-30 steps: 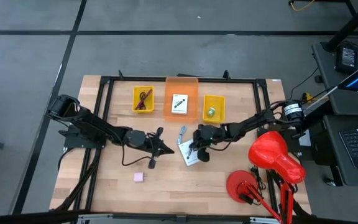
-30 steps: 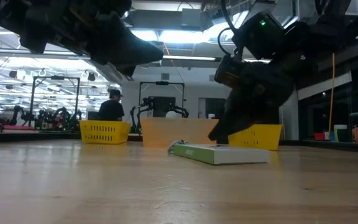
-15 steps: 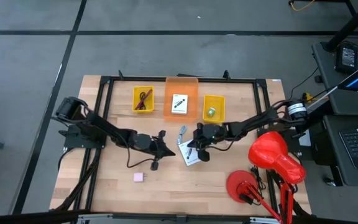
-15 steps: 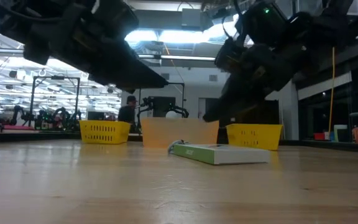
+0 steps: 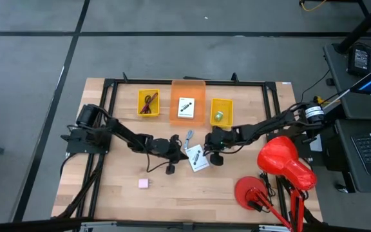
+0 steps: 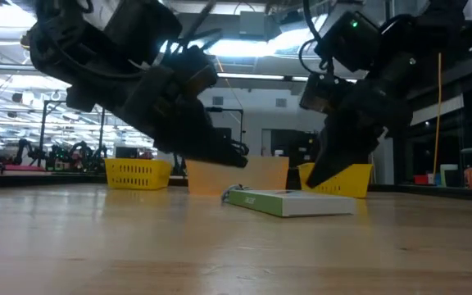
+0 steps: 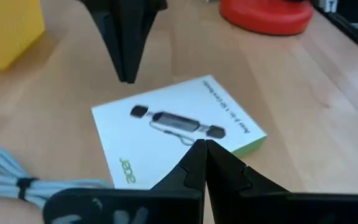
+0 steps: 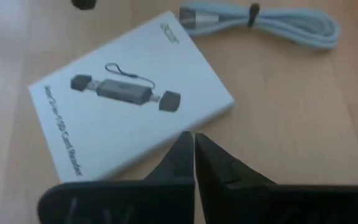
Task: Pick and place items into bin
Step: Put the card reader box into the orange bin
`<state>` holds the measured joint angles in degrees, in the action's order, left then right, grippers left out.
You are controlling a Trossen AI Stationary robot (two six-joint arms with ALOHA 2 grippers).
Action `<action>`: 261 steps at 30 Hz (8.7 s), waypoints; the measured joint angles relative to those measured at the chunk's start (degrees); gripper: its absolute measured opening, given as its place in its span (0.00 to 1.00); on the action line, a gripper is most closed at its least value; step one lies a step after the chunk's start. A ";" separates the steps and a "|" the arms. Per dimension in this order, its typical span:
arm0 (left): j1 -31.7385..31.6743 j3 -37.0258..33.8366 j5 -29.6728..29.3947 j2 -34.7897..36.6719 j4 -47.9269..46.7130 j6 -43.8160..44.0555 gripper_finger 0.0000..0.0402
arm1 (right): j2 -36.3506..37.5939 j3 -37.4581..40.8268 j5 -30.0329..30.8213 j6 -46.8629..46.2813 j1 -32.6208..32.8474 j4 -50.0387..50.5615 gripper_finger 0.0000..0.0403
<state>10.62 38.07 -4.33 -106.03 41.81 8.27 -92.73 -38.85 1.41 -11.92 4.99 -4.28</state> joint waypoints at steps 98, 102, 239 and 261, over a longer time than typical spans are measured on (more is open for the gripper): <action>-4.51 2.00 0.89 -5.08 -6.74 7.47 0.00 | -0.32 -0.26 -4.30 0.19 2.86 -15.74 0.00; -4.54 1.98 1.40 -5.06 -6.68 7.48 0.00 | -0.36 -0.22 -8.21 -1.32 2.91 -15.05 0.00; -4.82 2.12 -13.38 6.85 -19.14 -2.77 0.01 | -19.45 -13.51 -9.03 6.54 -0.70 -11.41 0.00; -1.74 2.18 -17.90 20.38 -34.99 -6.63 0.08 | -19.56 -13.62 -8.20 5.74 -1.63 -11.36 0.00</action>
<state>8.89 40.25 -22.23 -85.65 6.82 1.64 -112.29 -52.47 -6.79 -6.17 3.37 -15.64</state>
